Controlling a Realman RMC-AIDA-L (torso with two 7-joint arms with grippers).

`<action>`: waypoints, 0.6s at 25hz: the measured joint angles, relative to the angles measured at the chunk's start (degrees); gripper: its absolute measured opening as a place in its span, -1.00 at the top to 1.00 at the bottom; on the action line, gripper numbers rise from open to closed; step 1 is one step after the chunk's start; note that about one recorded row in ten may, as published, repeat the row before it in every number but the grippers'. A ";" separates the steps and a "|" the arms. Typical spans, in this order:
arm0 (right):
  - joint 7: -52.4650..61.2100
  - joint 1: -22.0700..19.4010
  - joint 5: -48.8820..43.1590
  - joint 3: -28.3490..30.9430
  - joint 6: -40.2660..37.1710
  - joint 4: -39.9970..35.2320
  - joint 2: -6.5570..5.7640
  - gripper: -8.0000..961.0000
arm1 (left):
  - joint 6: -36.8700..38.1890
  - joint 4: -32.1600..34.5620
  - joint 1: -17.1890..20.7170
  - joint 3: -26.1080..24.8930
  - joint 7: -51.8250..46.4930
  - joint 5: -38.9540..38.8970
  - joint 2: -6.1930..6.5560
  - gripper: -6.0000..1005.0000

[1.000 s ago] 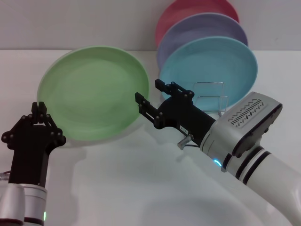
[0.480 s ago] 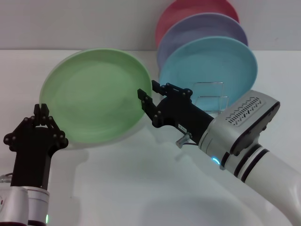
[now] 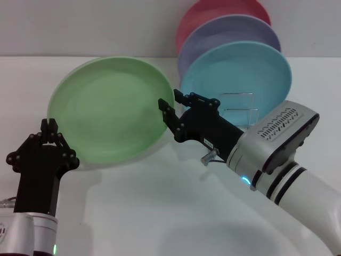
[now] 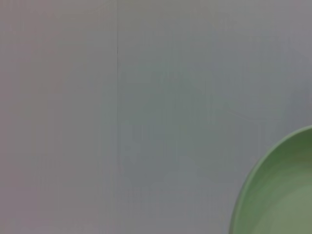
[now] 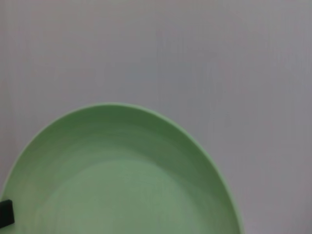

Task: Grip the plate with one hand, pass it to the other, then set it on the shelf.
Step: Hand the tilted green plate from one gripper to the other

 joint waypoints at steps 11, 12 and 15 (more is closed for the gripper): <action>0.17 0.11 0.06 0.38 -0.78 -0.01 -0.18 0.45 | 0.01 0.03 -0.03 0.22 0.00 -0.88 0.00 0.87; 0.18 0.11 0.06 0.52 -0.78 0.00 -0.18 0.45 | 0.01 0.07 -0.12 0.23 0.00 -0.98 0.00 0.87; 0.20 0.12 0.06 0.56 -0.78 0.01 -0.18 0.45 | 0.02 0.05 -0.16 0.22 0.00 -1.20 0.00 0.87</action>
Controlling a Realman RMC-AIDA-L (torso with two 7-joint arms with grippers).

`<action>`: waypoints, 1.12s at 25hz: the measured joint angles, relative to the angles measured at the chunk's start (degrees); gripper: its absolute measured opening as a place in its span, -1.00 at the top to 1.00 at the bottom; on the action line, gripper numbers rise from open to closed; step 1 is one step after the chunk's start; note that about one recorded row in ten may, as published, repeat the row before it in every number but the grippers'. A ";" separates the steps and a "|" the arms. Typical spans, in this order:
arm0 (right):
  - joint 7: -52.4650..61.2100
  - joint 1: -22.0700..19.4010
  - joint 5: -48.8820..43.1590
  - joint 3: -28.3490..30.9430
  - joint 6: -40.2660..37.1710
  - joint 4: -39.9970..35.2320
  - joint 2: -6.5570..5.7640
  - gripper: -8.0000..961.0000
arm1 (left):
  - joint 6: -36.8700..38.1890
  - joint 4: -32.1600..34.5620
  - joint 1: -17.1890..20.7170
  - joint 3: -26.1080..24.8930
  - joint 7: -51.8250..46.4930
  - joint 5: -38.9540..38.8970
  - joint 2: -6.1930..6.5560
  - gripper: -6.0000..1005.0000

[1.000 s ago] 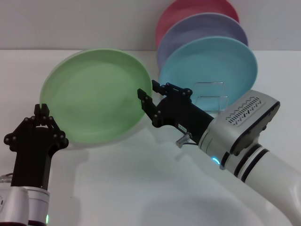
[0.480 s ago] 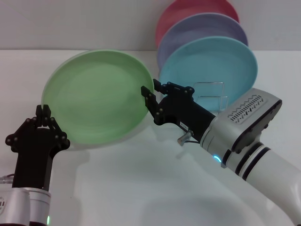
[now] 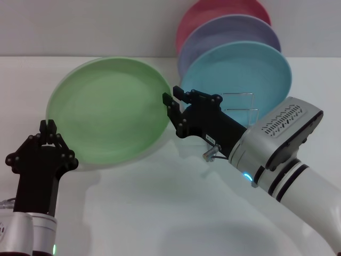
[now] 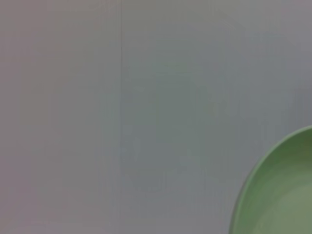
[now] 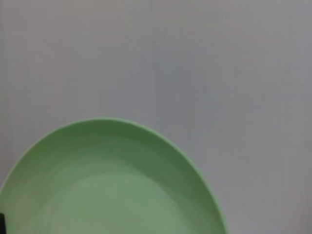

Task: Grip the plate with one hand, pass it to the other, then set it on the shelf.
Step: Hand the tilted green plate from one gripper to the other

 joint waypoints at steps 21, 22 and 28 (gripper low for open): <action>-0.03 0.85 0.00 0.01 0.33 -0.71 0.18 0.61 | 0.53 -0.19 -0.23 0.36 0.09 -0.11 0.00 0.86; -0.03 0.85 0.00 0.01 0.32 -0.74 0.18 0.61 | 0.58 -0.22 -0.23 0.40 0.09 -0.11 0.00 0.86; -0.01 0.87 0.00 0.00 0.34 -0.79 0.18 0.64 | 0.62 -0.24 -0.27 0.60 0.09 -0.11 0.00 0.86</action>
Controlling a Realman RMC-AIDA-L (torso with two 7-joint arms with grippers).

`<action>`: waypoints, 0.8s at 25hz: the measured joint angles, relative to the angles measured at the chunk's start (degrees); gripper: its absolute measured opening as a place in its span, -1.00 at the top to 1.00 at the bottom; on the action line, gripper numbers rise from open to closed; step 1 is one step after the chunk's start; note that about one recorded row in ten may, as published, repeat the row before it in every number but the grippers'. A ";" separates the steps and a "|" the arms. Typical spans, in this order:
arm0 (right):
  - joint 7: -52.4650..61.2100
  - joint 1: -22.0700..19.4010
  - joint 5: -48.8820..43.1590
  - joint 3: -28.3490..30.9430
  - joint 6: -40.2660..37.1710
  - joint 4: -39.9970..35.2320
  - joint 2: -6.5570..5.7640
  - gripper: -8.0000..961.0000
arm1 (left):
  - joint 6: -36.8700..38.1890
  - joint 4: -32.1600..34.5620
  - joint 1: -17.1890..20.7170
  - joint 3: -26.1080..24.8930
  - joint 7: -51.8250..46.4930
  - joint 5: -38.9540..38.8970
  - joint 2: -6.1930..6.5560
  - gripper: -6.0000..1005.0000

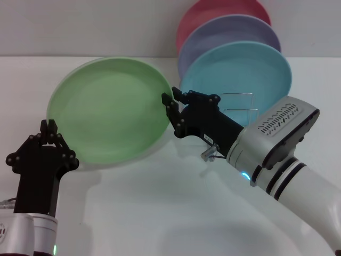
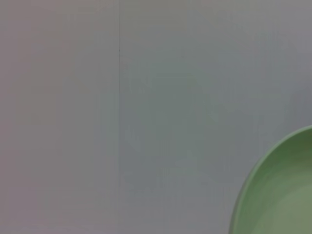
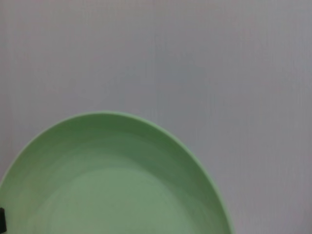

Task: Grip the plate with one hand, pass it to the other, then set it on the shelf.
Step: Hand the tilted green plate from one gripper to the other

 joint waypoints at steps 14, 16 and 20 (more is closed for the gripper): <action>0.04 0.00 0.00 0.00 0.07 -0.09 -0.04 0.70 | 0.08 0.01 0.05 0.31 0.00 -0.18 0.00 0.86; 0.04 0.00 0.00 0.00 0.11 -0.08 -0.05 0.70 | 0.08 0.01 0.03 0.36 0.00 -0.18 0.00 0.86; 0.04 0.00 0.00 0.00 0.11 -0.07 -0.08 0.71 | 0.09 0.01 -0.05 0.44 0.00 -0.19 0.00 0.85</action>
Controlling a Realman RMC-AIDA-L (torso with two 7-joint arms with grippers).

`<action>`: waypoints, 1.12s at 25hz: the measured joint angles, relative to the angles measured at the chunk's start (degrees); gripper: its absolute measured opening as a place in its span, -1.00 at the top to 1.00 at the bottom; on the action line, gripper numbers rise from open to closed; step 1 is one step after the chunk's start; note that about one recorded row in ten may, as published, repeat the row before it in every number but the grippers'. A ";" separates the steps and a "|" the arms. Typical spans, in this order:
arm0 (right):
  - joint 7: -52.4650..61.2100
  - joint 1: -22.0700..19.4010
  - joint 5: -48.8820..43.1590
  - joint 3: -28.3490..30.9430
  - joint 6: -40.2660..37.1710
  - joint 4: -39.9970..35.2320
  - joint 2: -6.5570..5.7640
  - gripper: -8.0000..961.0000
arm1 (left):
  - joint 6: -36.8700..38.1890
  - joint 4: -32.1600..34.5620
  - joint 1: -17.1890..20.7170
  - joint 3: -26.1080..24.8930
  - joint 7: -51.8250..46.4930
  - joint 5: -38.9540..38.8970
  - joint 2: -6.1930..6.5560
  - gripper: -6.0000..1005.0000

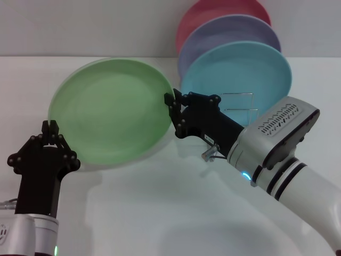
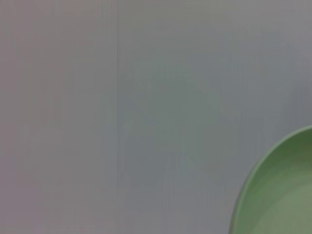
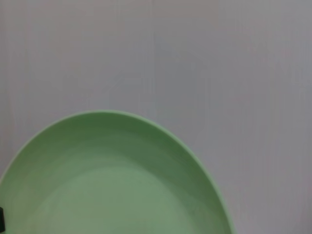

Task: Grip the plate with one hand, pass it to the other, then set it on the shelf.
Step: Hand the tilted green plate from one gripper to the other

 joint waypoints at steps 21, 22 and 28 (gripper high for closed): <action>0.00 0.00 0.00 0.00 0.10 0.00 -0.01 0.85 | 0.00 -0.10 -0.22 0.01 0.00 -0.17 0.00 0.85; 0.00 0.00 0.00 0.00 0.10 0.00 -0.01 0.86 | 0.00 -0.09 -0.22 0.01 0.00 -0.17 0.00 0.85; 0.00 0.00 0.00 0.00 0.08 0.00 -0.01 0.89 | 0.00 -0.16 -0.22 0.01 0.00 -0.17 0.00 0.84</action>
